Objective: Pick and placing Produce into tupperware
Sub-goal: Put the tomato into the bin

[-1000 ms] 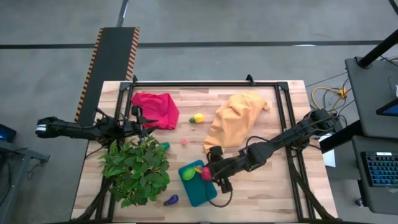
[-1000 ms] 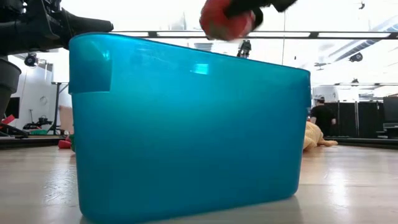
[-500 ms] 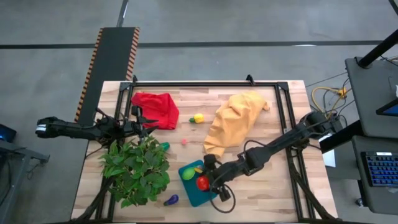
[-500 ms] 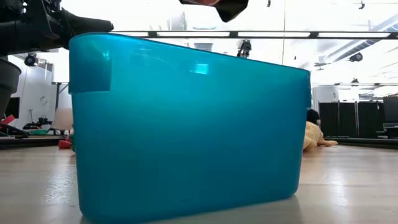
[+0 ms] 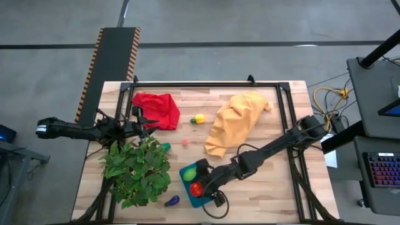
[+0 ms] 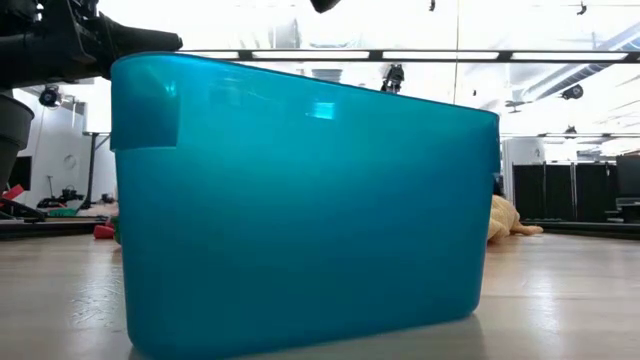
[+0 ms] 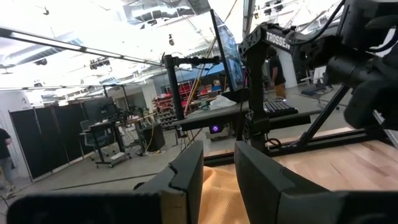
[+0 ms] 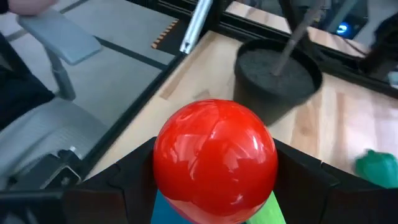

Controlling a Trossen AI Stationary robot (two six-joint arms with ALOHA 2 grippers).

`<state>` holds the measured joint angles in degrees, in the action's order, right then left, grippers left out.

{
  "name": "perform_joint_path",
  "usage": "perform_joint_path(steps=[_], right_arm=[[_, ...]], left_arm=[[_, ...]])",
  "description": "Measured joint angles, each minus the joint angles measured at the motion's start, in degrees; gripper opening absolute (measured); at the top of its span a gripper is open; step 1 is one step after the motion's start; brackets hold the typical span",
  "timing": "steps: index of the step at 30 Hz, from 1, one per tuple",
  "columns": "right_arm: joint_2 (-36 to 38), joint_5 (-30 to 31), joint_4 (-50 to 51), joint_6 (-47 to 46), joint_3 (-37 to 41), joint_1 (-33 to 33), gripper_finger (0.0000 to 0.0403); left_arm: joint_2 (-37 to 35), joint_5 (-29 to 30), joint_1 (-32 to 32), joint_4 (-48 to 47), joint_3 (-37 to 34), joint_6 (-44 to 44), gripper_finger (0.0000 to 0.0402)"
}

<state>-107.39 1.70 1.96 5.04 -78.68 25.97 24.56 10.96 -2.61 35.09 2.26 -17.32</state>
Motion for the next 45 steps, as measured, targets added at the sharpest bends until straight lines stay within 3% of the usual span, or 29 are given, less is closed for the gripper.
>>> perform_joint_path(steps=[14,40,45], right_arm=[[-8.1,-1.9,11.4,2.6,-11.2,-0.1,0.0247],[-12.5,-3.6,14.7,-1.0,-11.7,-1.0,0.0247],[-12.8,-6.2,15.5,-2.1,-11.7,-2.0,0.0247]], left_arm=[[-0.1,0.0,0.0,0.3,0.0,0.0,0.0078],[-0.3,0.0,0.0,0.4,0.0,0.3,0.0078],[-0.4,0.1,0.0,0.4,0.0,0.0,0.0078]])
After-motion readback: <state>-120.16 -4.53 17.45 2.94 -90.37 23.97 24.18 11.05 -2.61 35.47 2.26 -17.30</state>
